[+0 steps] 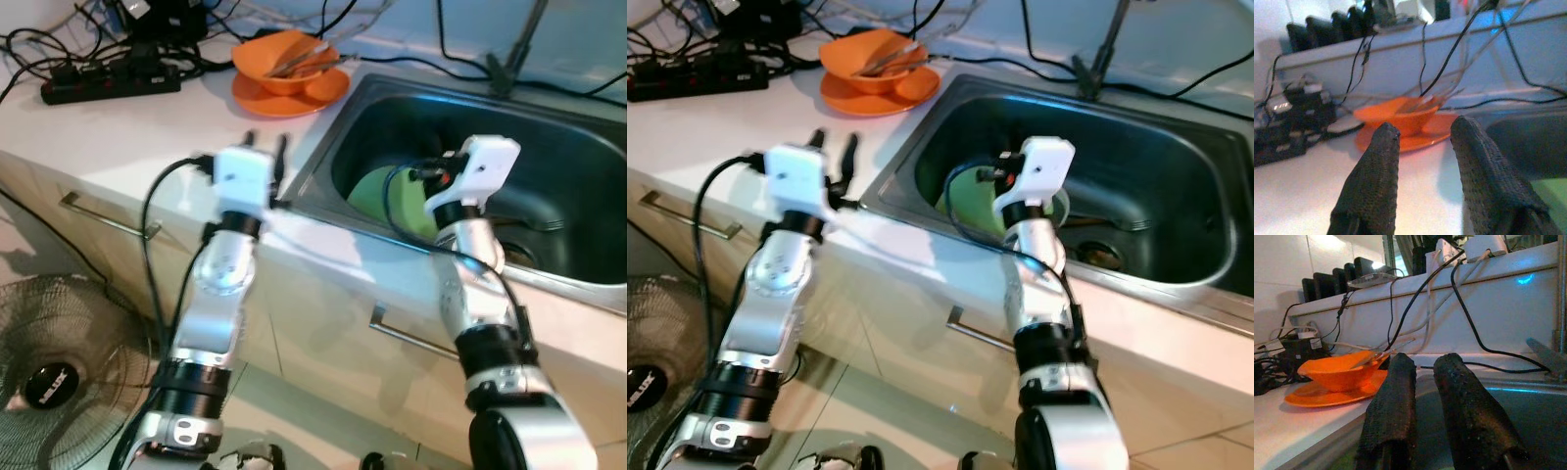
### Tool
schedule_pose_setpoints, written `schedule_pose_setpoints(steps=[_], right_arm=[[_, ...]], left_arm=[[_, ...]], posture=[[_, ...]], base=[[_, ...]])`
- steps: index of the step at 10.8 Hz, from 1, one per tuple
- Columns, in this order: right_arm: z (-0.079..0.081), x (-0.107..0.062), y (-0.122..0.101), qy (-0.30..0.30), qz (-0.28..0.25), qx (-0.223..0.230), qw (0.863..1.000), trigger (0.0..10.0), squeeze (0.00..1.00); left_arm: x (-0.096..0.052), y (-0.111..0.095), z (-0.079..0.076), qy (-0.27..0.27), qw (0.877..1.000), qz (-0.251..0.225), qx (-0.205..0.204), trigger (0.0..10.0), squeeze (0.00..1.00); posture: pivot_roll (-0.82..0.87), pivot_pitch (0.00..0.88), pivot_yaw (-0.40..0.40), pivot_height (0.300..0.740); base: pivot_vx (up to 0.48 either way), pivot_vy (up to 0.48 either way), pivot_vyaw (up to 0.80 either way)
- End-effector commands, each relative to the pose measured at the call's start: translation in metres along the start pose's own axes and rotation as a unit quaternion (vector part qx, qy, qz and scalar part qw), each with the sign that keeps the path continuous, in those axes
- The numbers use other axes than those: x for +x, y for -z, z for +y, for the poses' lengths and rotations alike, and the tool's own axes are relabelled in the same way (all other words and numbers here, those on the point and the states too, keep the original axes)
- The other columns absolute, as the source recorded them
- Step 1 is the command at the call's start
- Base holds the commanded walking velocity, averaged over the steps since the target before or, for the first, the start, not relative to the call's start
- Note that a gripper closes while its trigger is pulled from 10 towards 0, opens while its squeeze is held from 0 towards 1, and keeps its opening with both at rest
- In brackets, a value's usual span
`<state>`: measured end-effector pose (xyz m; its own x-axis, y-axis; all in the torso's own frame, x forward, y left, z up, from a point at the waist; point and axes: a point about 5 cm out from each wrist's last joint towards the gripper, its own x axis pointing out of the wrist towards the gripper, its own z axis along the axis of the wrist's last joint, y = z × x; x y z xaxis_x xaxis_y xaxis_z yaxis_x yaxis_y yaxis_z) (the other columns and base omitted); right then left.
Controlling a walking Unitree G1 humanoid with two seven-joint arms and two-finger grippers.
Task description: Kitchen organization
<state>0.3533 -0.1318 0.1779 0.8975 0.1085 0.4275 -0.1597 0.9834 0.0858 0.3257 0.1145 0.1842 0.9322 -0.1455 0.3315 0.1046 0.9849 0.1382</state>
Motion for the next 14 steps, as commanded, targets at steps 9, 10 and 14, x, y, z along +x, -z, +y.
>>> schedule_pose_setpoints(steps=[9, 10, 14], right_arm=[[0.0079, -0.0109, 0.0158, 0.03, 0.066, 0.051, 0.996, 10.0, 0.0], [0.0068, -0.0108, 0.0151, 0.036, 0.067, 0.051, 0.996, 10.0, 0.0], [0.0048, -0.0092, 0.0155, 0.049, 0.072, 0.053, 0.995, 10.0, 0.0]], left_arm=[[-0.0014, 0.007, 0.0049, -0.021, 1.0, -0.001, -0.016, 10.0, 0.0], [-0.0009, 0.007, 0.0045, -0.017, 1.0, 0.0, -0.013, 10.0, 0.0], [0.0019, 0.0047, 0.007, -0.016, 1.0, 0.0, -0.008, 10.0, 0.0]], posture=[[0.04, 0.045, 0.027, 0.74], [0.04, 0.051, 0.031, 0.74], [0.05, 0.064, 0.039, 0.74]], base=[[0.0, 0.293, -0.18], [0.0, 0.3, -0.8], [0.0, 0.28, -0.55]])
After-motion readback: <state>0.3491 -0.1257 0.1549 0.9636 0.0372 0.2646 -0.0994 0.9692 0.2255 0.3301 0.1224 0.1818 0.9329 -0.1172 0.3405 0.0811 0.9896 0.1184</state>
